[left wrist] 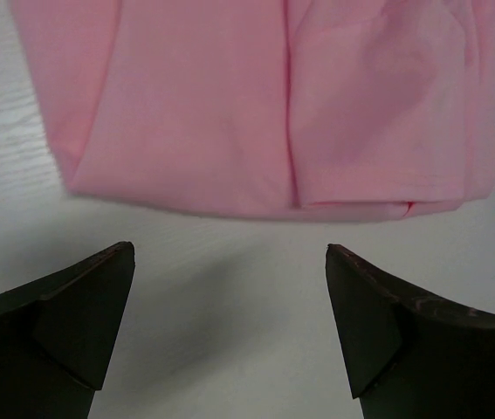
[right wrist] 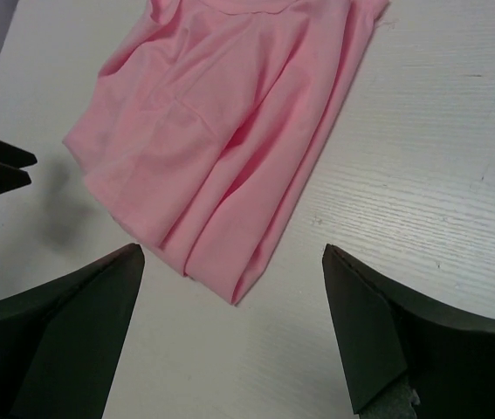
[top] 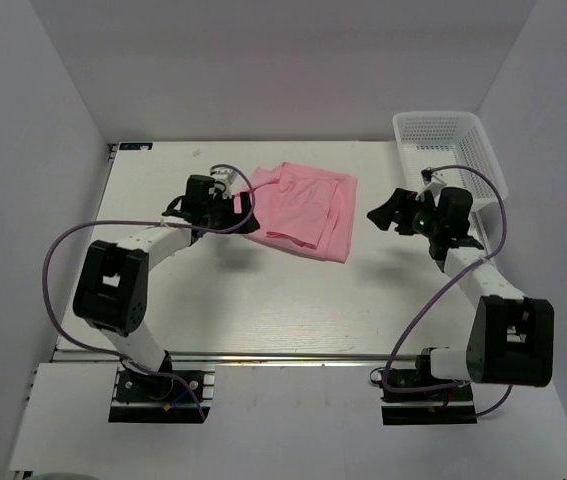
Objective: Fold and stack the t-shirts
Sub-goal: Flatten out the tshirt
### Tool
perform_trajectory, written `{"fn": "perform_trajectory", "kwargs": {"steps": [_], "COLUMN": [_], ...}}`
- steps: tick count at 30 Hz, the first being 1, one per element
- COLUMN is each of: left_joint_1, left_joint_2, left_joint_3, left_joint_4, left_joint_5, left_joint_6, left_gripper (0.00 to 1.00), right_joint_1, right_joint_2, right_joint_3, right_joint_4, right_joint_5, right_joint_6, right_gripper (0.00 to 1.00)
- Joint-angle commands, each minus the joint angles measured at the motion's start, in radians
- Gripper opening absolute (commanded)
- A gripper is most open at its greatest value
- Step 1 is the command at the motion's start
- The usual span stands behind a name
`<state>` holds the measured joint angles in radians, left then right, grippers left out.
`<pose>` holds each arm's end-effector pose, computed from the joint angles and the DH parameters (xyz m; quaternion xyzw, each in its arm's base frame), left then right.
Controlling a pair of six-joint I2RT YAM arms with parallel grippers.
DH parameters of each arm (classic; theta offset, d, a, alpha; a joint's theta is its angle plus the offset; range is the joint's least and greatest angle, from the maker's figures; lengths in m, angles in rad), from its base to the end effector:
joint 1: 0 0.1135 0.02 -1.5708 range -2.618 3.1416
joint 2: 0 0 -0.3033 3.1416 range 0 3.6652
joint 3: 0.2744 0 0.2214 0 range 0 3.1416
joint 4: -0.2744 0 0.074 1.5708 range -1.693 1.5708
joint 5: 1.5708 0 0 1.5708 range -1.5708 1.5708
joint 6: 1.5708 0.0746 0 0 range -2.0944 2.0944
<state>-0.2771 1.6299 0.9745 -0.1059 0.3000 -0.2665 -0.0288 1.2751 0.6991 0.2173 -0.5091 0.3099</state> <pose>0.3293 -0.1166 0.2337 0.0637 0.9086 -0.2369 0.3382 0.2742 0.0285 0.2890 -0.0073 0.8082 0.2821 0.5168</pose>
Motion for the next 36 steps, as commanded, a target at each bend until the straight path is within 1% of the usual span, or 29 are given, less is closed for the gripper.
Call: {"fn": "perform_trajectory", "kwargs": {"steps": [1, 2, 3, 4, 7, 8, 10, 11, 13, 14, 15, 16, 17, 18, 19, 21, 22, 23, 24, 25, 27, 28, 31, 33, 36], "left_joint_1": [-0.057, -0.069, -0.08, -0.102, -0.142, -0.151, -0.174, -0.174, -0.194, -0.194, -0.194, -0.204, -0.205, -0.205, -0.214, -0.214, -0.214, -0.214, -0.214, -0.214, -0.214, -0.214, -0.214, -0.214, -0.214], "left_joint_2": [0.068, 0.091, 0.116, 0.161, 0.238, 0.251, 0.26, 0.275, 0.289, 0.301, 0.301, 0.301, 0.301, 0.301, 0.277, 0.249, 0.234, 0.204, 0.19, 0.177, 0.159, 0.15, 0.15, 0.15, 0.15], "left_joint_3": [0.116, 0.157, 0.176, 0.194, 0.278, 0.289, 0.302, 0.302, 0.328, 0.328, 0.343, 0.354, 0.354, 0.354, 0.354, 0.34, 0.34, 0.323, 0.31, 0.309, 0.299, 0.299, 0.299, 0.299, 0.309], "left_joint_4": [0.023, 0.023, 0.011, 0.011, -0.037, -0.055, -0.064, -0.064, -0.078, -0.106, -0.106, -0.118, -0.118, -0.118, -0.118, -0.095, -0.086, -0.077, -0.068, -0.058, -0.058, -0.058, -0.067, -0.077, -0.086], "left_joint_5": [0.067, 0.067, 0.067, 0.067, 0.057, 0.048, 0.035, 0.024, 0.008, 0.008, -0.002, -0.002, -0.018, -0.027, -0.038, -0.038, -0.038, -0.038, -0.038, -0.038, -0.038, -0.038, -0.038, -0.038, -0.038], "left_joint_6": [0.009, 0.018, 0.027, 0.027, 0.039, 0.053, 0.062, 0.062, 0.062, 0.062, 0.062, 0.062, 0.062, 0.052, 0.052, 0.052, 0.043, 0.043, 0.042, 0.042, 0.042, 0.042, 0.042, 0.042, 0.042], "left_gripper": [0.98, 0.97, 0.97, 0.95, 0.89, 0.86, 0.82, 0.78, 0.68, 0.49, 0.35, 0.24, 0.12, 0.0, 0.0, 0.0, 0.0, 0.0, 0.0, 0.0, 0.0, 0.0, 0.0, 0.0, 0.0], "right_joint_1": [0.026, 0.026, 0.058, 0.069, 0.098, 0.099, 0.115, 0.116, 0.122, 0.128, 0.132, 0.141, 0.141, 0.145, 0.15, 0.164, 0.165, 0.167, 0.181, 0.184, 0.191, 0.193, 0.208, 0.214, 0.225], "right_joint_2": [0.088, 0.122, 0.156, 0.176, 0.272, 0.315, 0.374, 0.418, 0.48, 0.519, 0.562, 0.587, 0.633, 0.656, 0.729, 0.776, 0.84, 0.858, 0.874, 0.926, 0.987, 1.001, 1.061, 1.084, 1.101], "right_joint_3": [0.115, 0.146, 0.175, 0.19, 0.269, 0.333, 0.379, 0.443, 0.486, 0.557, 0.582, 0.606, 0.691, 0.723, 0.814, 0.881, 0.961, 0.987, 1.007, 1.057, 1.096, 1.155, 1.217, 1.223, 1.229], "right_joint_4": [-0.01, -0.019, -0.036, -0.047, -0.079, -0.088, -0.125, -0.13, -0.148, -0.162, -0.165, -0.182, -0.193, -0.202, -0.251, -0.289, -0.332, -0.343, -0.357, -0.357, -0.383, -0.392, -0.427, -0.418, -0.411], "right_joint_5": [0.016, 0.058, 0.072, 0.117, 0.168, 0.179, 0.208, 0.214, 0.237, 0.247, 0.248, 0.257, 0.268, 0.277, 0.288, 0.331, 0.339, 0.368, 0.376, 0.388, 0.389, 0.389, 0.376, 0.347, 0.334], "right_joint_6": [-0.002, -0.005, -0.014, -0.015, -0.015, -0.014, -0.017, -0.017, -0.002, -0.002, 0.001, -0.002, -0.008, -0.009, -0.014, -0.022, -0.032, -0.035, -0.038, -0.051, -0.061, -0.064, -0.081, -0.088, -0.081], "right_gripper": [0.87, 0.87, 0.87, 0.87, 0.87, 0.87, 0.86, 0.86, 0.86, 0.86, 0.86, 0.86, 0.84, 0.84, 0.83, 0.81, 0.81, 0.79, 0.75, 0.75, 0.72, 0.72, 0.72, 0.7, 0.65]}}
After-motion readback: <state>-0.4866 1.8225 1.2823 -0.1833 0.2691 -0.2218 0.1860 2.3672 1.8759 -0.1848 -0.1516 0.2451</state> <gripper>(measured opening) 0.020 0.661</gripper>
